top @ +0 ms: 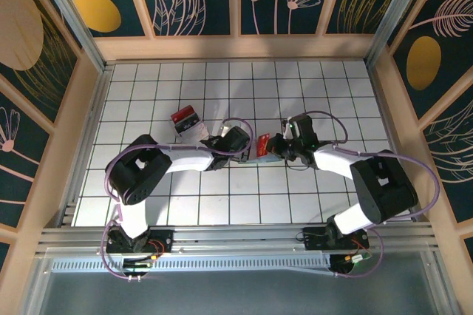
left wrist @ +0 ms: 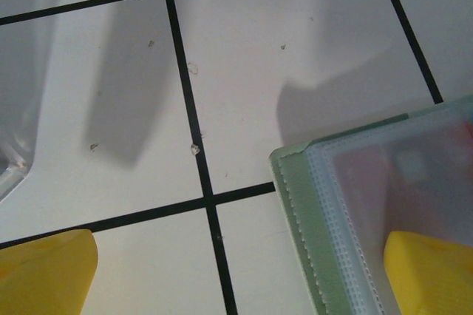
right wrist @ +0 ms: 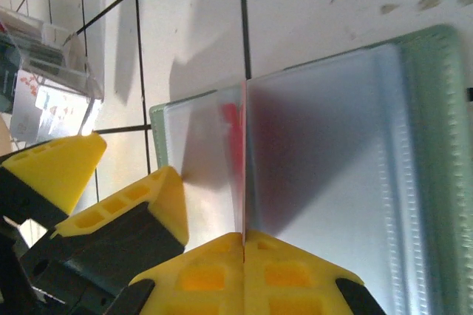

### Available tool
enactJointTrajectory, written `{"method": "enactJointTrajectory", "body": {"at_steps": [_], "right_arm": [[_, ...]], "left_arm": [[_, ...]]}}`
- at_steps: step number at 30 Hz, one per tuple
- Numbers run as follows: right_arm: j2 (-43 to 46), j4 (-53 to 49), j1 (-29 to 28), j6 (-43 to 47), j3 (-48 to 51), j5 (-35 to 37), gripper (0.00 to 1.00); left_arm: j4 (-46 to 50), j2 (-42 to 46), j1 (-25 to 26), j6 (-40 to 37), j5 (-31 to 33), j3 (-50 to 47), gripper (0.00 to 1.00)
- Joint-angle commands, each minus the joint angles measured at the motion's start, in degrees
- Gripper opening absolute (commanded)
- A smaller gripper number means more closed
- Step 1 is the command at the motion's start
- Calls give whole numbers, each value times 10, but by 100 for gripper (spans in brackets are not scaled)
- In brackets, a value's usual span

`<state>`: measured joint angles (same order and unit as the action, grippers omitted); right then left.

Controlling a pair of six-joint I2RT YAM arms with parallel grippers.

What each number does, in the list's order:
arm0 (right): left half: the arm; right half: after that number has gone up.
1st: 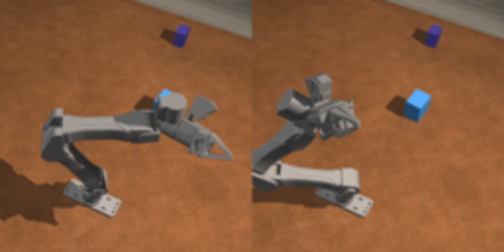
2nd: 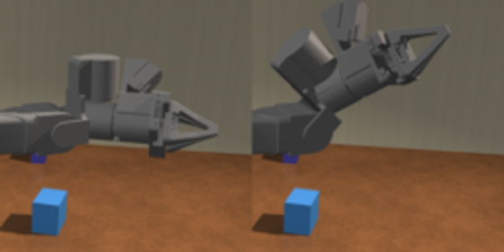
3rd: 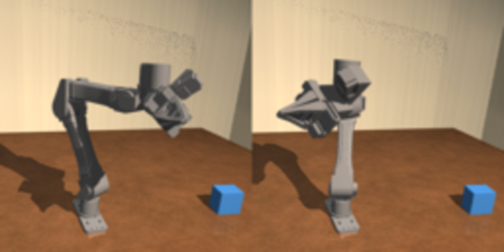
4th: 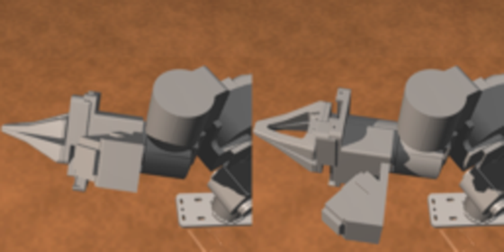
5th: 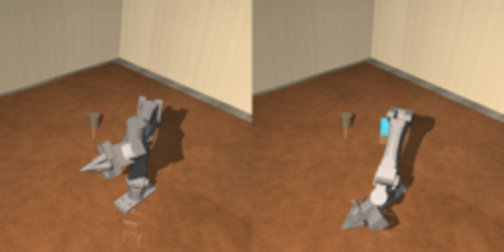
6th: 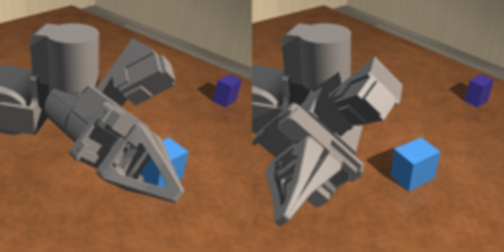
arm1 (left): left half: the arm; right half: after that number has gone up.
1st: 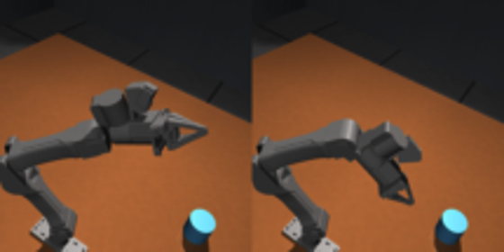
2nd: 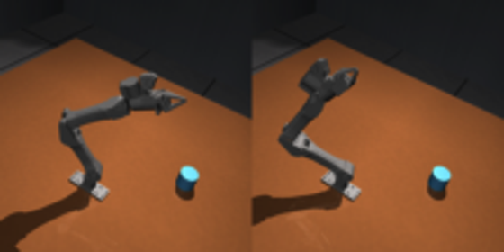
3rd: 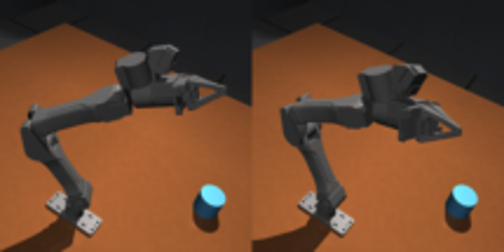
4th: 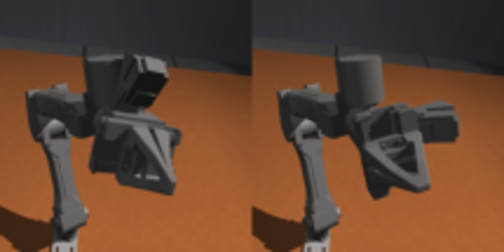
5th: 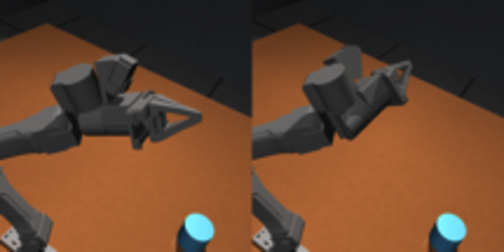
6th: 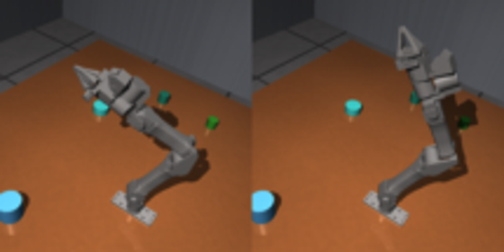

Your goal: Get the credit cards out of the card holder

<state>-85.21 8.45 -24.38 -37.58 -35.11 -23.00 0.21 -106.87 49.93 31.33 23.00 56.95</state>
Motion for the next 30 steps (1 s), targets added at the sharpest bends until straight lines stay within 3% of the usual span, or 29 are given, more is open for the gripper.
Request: {"method": "enactJointTrajectory", "body": {"at_steps": [1,13,24,30], "right_arm": [[19,-34,10,25,-3,28,0],[99,-3,15,62,14,19,0],[167,96,16,67,31,-44,0],[191,142,17,59,36,-79,0]], "left_arm": [[25,29,4,6,11,-9,99],[11,129,2,25,-5,0,99],[-153,216,-65,71,-208,-57,98],[-205,235,-77,66,-284,-70,84]]}}
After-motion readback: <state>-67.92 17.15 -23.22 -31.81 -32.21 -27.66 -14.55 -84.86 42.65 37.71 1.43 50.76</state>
